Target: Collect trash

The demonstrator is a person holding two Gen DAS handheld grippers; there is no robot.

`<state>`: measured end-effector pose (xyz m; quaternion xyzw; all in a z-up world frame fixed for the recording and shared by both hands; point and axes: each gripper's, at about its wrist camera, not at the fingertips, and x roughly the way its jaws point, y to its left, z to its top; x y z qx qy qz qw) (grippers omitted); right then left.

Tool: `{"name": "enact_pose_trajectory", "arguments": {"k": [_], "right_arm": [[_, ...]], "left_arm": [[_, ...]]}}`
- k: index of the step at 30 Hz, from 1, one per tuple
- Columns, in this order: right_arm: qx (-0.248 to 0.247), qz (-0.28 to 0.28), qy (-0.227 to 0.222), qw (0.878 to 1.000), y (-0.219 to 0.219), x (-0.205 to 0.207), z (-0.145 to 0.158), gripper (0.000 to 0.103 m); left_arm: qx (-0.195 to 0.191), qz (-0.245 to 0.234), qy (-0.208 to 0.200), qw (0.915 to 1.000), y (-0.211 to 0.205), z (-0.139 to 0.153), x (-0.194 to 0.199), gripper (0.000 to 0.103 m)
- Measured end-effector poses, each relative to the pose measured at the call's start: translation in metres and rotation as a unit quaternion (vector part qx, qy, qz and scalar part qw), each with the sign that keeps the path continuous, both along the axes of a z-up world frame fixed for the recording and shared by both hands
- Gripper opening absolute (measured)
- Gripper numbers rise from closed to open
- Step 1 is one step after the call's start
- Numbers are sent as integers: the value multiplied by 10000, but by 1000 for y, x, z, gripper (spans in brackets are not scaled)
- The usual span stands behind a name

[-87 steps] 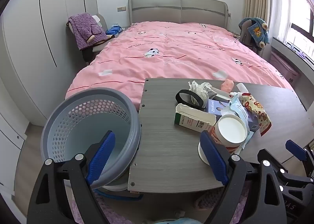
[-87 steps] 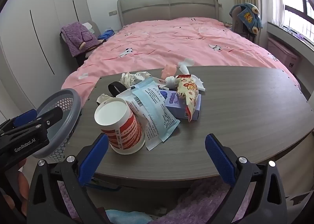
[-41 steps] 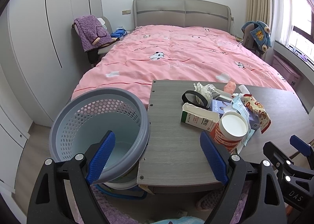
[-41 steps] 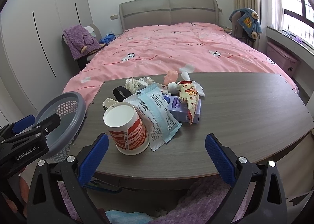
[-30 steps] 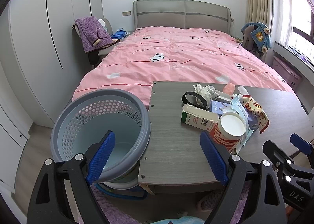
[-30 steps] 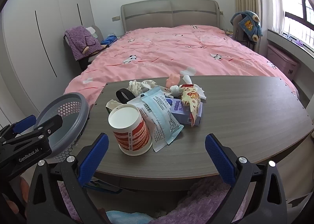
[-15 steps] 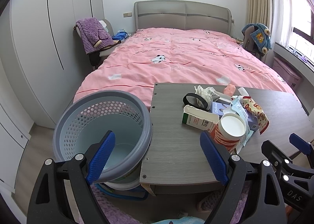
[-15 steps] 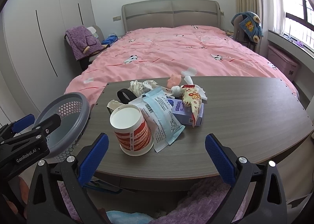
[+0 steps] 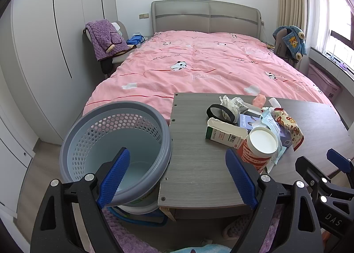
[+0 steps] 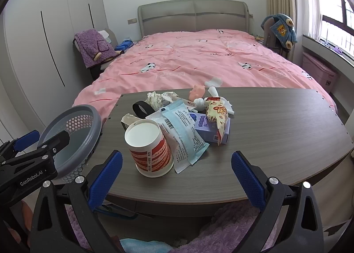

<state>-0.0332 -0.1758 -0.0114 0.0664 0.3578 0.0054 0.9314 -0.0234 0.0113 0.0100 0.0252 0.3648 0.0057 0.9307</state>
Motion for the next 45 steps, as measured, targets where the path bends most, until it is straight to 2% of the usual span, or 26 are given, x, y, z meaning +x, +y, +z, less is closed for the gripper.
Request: {"name": "enact_pose_trajectory", "arguments": {"k": [10, 17, 24, 35, 41, 45], "right_arm": [[-15, 24, 12, 10000, -3, 1, 0, 97], [-17, -310, 18, 9995, -36, 2, -6, 97], [113, -479, 68, 9988, -64, 4, -20, 97], [650, -664, 223, 9954, -103, 4, -48, 97], [851, -774, 297, 9929, -117, 6, -61, 97], [918, -780, 363, 9921, -121, 7, -67, 97]], "left_arm": [[-19, -8, 39, 10000, 0, -2, 1, 84], [-52, -40, 85, 9999, -4, -7, 1, 84], [-90, -369, 369, 9986, -29, -23, 10, 84], [-87, -924, 559, 9941, -85, -47, 23, 84], [-6, -1035, 621, 9927, -103, -61, 30, 84], [-88, -998, 600, 9932, -109, -63, 39, 84]]}}
